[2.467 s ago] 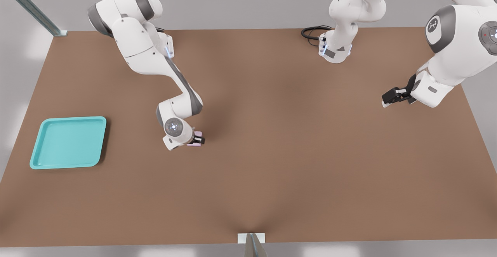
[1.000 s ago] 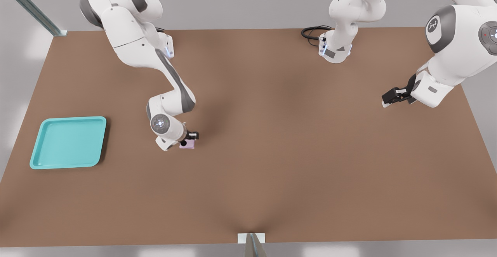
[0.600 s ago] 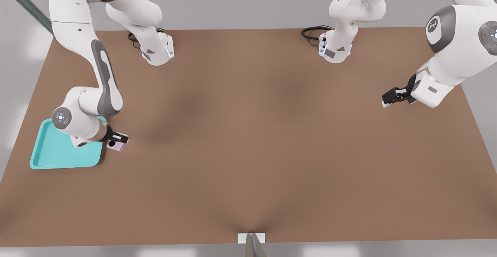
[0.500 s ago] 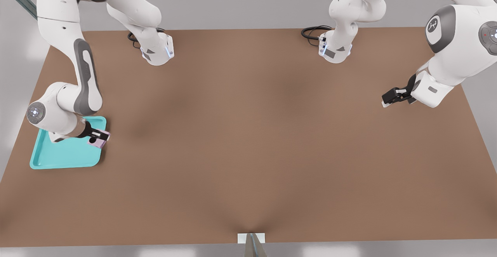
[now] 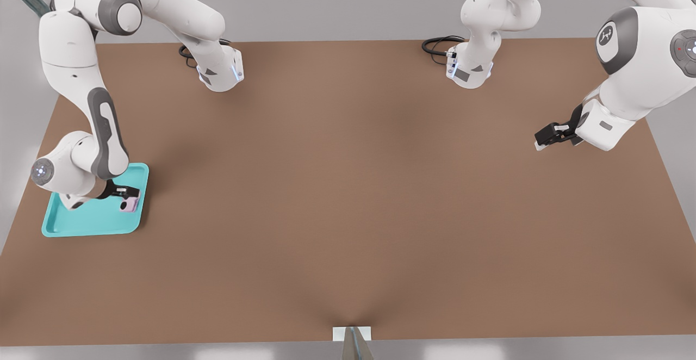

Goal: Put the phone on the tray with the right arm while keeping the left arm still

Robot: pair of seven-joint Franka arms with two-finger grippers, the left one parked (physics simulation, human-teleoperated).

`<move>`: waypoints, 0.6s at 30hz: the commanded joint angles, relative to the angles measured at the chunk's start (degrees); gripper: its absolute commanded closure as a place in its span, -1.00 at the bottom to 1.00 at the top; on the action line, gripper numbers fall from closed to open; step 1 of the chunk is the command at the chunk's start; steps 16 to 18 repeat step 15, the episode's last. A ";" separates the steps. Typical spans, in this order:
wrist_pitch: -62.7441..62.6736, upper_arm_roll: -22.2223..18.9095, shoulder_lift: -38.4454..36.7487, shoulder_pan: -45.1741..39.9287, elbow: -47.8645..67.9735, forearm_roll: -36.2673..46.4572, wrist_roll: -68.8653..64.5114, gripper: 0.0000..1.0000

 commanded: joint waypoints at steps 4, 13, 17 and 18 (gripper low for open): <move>-19.19 -0.56 -19.11 22.54 6.35 -3.73 18.01 -1.00; -43.81 -11.81 -16.74 42.15 28.68 1.19 25.67 -1.00; -40.12 -10.41 -19.82 39.69 22.26 1.11 24.00 -1.00; -40.12 -10.41 -19.82 39.69 22.26 1.11 24.00 -1.00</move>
